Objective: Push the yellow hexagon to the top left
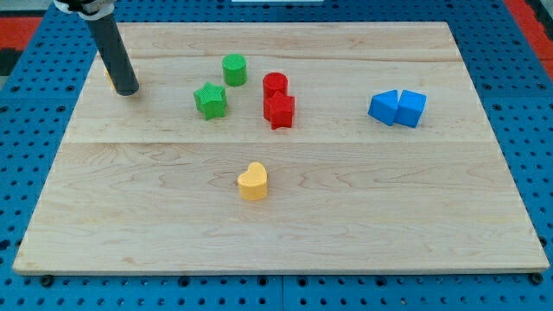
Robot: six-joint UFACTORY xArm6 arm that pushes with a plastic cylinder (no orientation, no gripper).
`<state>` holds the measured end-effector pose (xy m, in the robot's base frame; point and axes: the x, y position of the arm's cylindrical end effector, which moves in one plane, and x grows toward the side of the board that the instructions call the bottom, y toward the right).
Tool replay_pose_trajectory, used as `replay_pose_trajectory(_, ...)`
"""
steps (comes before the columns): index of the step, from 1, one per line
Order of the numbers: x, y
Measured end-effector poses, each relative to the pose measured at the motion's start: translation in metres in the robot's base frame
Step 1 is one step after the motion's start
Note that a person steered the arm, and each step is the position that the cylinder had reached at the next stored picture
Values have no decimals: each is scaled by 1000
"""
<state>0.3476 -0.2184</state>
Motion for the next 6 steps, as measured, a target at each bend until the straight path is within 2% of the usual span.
replay_pose_trajectory(1, 29, -7)
replay_pose_trajectory(2, 19, -17)
replay_pose_trajectory(6, -99, 0)
